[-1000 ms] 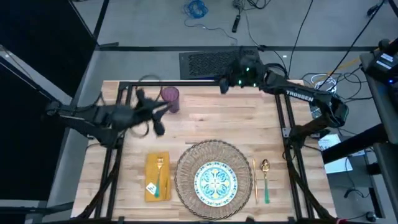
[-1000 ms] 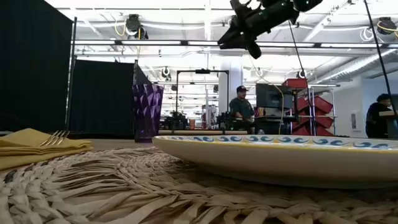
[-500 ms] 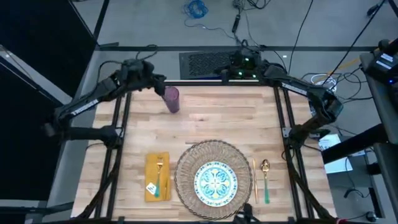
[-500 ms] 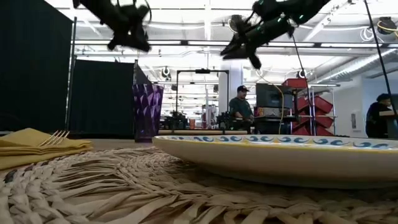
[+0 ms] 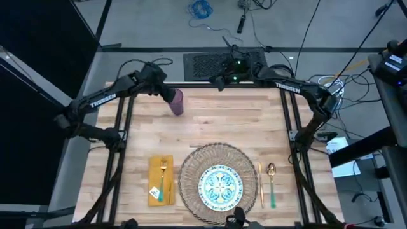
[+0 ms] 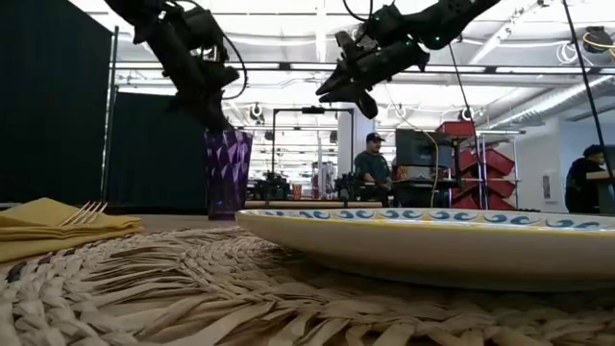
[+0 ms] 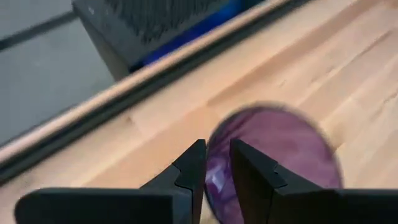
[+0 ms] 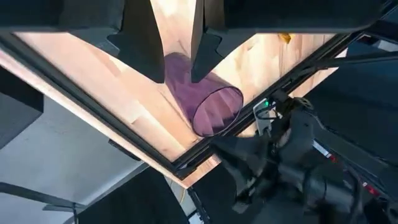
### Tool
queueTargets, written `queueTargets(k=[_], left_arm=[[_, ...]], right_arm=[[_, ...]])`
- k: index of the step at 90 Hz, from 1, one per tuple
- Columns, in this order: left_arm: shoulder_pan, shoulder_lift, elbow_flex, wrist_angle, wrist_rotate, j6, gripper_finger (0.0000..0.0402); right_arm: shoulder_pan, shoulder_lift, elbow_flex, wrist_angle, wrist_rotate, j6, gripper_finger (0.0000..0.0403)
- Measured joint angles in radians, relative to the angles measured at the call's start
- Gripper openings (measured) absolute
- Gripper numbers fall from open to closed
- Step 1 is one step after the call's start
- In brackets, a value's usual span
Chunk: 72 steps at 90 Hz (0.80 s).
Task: Set table place
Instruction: Move the violet cup to the top of the brown placemat
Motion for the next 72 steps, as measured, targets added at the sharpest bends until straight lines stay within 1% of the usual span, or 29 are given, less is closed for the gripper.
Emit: queueTargets(k=[25,48,51,60,72], left_arm=[[-0.008,-0.001,0.000,-0.040,0.022,0.020,0.0058],[-0.008,0.000,0.000,-0.008,0.020,0.023,0.0058],[-0.009,0.000,0.001,-0.003,-0.001,0.027,0.0058],[-0.008,-0.014,0.012,-0.004,-0.117,0.049,0.0058],[-0.006,-0.052,0.024,0.017,-0.148,0.051,0.0058]], right_arm=[[-0.029,0.000,0.000,-0.004,0.002,-0.007,0.0064],[-0.028,-0.002,0.000,-0.005,-0.006,-0.004,0.0064],[-0.028,-0.002,0.000,-0.007,-0.017,-0.004,0.0064],[-0.028,-0.002,0.000,-0.019,-0.027,-0.006,0.0064],[-0.028,-0.002,0.000,-0.034,-0.027,-0.016,0.0064]])
